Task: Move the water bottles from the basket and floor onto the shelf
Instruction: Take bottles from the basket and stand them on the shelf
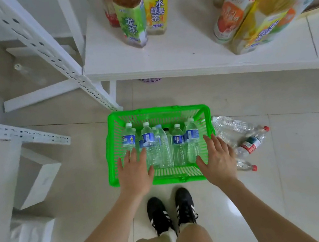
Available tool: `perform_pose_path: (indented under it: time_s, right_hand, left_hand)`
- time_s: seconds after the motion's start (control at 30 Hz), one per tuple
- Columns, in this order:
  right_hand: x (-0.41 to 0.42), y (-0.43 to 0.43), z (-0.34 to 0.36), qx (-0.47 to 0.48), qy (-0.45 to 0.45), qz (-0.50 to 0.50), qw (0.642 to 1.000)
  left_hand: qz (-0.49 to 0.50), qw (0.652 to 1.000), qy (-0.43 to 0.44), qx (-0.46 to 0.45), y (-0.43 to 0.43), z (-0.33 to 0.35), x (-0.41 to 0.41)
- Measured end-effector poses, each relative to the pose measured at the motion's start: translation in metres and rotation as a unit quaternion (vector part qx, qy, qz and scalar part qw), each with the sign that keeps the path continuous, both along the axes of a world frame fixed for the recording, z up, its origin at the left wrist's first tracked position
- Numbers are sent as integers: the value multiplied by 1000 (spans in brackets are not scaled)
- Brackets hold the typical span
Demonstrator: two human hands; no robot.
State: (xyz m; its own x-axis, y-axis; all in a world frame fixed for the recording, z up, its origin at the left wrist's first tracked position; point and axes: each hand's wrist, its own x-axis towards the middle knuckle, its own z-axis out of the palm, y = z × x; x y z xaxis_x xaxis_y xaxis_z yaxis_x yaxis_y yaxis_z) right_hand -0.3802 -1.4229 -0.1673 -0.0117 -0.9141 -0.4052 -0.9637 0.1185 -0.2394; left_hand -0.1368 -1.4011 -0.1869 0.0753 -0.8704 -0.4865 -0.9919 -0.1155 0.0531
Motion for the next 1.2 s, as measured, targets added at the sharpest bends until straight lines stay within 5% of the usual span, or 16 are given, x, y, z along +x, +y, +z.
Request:
perform_pose_path:
  time_s: [0.5, 0.67, 0.93, 1.2]
  right_hand:
    - [5, -54, -264, 101, -94, -122, 983]
    - [11, -57, -297, 86, -84, -171, 978]
    - [16, -90, -322, 85, -119, -236, 961]
    - [24, -118, -335, 135, -76, -217, 964]
  left_hand:
    - [98, 987, 111, 67, -31, -252, -45]
    - [179, 967, 173, 52, -41, -276, -63]
    - [187, 978, 90, 35, -49, -291, -78]
    - [245, 961, 112, 54, -52, -298, -94]
